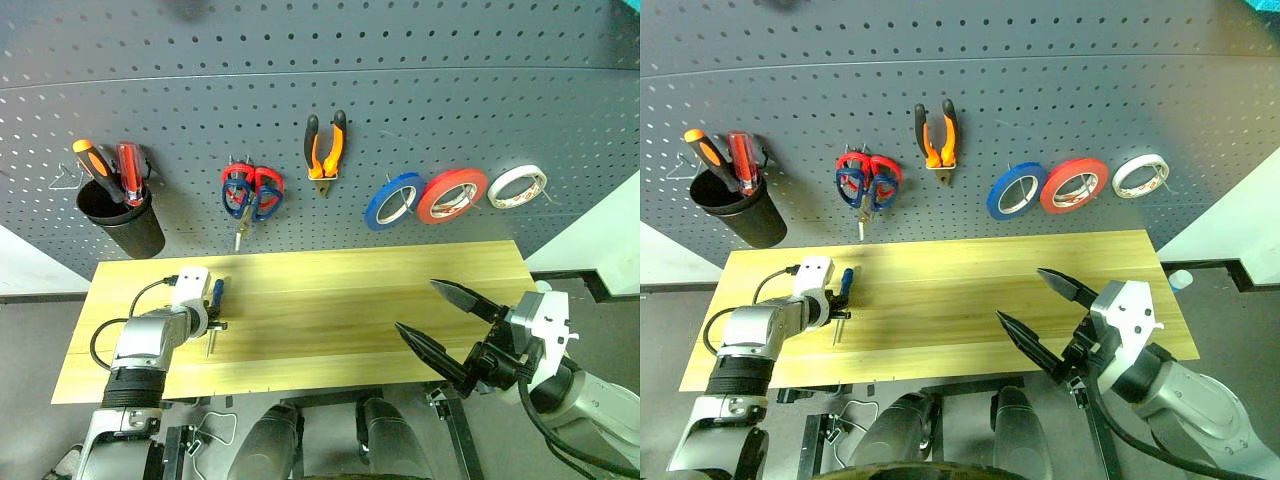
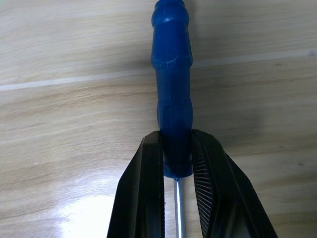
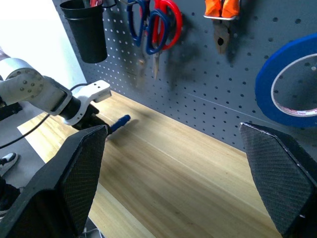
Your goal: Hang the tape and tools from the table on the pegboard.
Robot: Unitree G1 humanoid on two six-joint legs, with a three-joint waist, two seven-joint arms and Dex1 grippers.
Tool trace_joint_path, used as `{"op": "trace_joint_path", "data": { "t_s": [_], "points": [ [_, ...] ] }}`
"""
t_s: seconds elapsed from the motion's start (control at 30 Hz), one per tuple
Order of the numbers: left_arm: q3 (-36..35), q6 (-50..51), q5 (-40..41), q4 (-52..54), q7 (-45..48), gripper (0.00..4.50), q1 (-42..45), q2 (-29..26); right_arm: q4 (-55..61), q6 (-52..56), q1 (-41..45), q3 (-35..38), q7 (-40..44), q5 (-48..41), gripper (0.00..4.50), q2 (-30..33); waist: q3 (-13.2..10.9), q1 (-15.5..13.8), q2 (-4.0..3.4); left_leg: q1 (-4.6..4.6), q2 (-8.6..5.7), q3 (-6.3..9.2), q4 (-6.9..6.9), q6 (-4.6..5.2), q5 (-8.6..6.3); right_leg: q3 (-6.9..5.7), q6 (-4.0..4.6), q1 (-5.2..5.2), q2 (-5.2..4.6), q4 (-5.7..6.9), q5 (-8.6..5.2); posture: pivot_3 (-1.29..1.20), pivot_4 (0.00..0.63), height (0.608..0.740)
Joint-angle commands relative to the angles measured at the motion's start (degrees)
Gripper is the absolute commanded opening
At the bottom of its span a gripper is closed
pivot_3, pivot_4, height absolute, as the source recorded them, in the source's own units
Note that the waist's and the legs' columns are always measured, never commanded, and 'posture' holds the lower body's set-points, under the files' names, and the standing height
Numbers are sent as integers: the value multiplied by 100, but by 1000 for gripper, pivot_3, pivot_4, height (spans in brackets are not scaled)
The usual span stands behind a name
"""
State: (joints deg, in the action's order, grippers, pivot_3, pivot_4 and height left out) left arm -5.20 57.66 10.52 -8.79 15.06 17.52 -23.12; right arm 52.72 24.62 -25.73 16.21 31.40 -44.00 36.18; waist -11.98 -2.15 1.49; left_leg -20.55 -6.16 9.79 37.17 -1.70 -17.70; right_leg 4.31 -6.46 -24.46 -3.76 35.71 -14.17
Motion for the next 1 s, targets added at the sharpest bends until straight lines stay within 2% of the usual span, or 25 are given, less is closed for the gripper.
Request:
{"op": "trace_joint_path", "data": {
  "t_s": [0.03, 0.3, 0.53, 0.7, 0.83, 1.0],
  "points": [
    [271, -80, -92, 606, 156, 420, -230, -156, 213, -66, 19, 142, 51, -111, 4500, 61, -1, 5, 0, 0, 0, 0, 0, 0, 0, 0, 0, 0, 0, -1, 0, -26, 220, 739],
    [847, -591, -545, 1638, -20, 420, -937, -263, 266, -121, 13, 264, 97, -257, 4500, 50, -15, -4, -5, -4, 2, 0, -8, 1, -1, 0, 0, 2, -1, -17, 0, -23, 220, 739],
    [910, -870, -752, 1707, -103, 420, -1029, -183, 482, 4, -507, 454, 430, -513, 4500, 305, -28, -16, -11, -10, 3, 2, -9, 4, -2, -3, 0, 2, -2, -25, 0, -28, 221, 739],
    [898, -965, -806, 1648, -87, 420, -987, -137, 392, 107, -704, -169, 389, 209, 4500, 456, -30, 1, -9, -10, 3, 0, -8, 7, -4, -3, 0, 2, -2, -29, 0, -31, 219, 739],
    [889, -1007, -828, 1589, -91, 420, -900, -74, 83, 100, -167, -1139, 75, 842, 4500, 168, -30, 0, -9, -7, 6, 0, -9, 6, -3, -3, 0, 2, 1, -28, 0, -25, 211, 739],
    [894, -1037, -855, 1640, -93, 420, -883, -36, 30, 53, -21, -1309, 93, 965, 4500, 73, -31, -15, -12, -13, 3, 1, -6, -1, 1, -5, 0, 1, -1, -30, 0, -16, 205, 739]
  ]
}}
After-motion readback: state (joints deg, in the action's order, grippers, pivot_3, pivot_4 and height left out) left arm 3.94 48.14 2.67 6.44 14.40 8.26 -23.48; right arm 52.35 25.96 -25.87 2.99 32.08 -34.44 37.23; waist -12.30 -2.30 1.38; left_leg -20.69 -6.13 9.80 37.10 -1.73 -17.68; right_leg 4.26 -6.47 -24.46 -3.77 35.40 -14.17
